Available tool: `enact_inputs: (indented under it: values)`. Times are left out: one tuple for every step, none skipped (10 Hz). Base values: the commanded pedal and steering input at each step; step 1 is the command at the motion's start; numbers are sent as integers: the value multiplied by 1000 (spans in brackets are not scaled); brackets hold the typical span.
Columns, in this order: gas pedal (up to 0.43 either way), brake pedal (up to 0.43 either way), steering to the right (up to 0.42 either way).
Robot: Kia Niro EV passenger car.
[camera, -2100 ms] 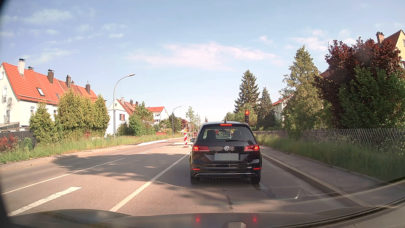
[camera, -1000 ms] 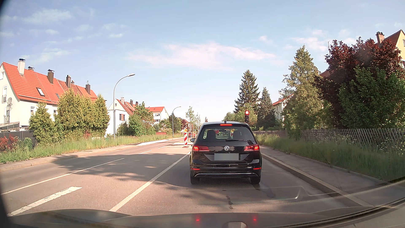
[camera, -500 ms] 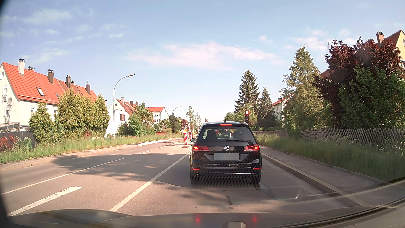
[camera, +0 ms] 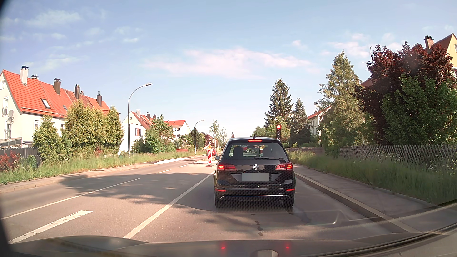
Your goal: Follow the waypoints while adhering to traffic rules and regulations
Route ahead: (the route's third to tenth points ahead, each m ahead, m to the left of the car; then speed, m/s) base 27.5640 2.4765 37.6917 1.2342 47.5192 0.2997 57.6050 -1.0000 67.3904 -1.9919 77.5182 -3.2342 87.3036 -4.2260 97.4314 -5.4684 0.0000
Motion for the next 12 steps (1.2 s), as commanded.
enact_inputs:
  values:
    - [0, 238, -21]
    - [0, 238, -21]
    - [0, 238, -21]
    - [0, 238, -21]
    - [0, 238, -21]
    - [0, 238, -21]
    - [0, 238, -21]
    - [0, 238, -21]
    - [0, 238, -21]
    - [0, 238, -21]
    - [0, 238, -21]
    - [0, 238, -20]
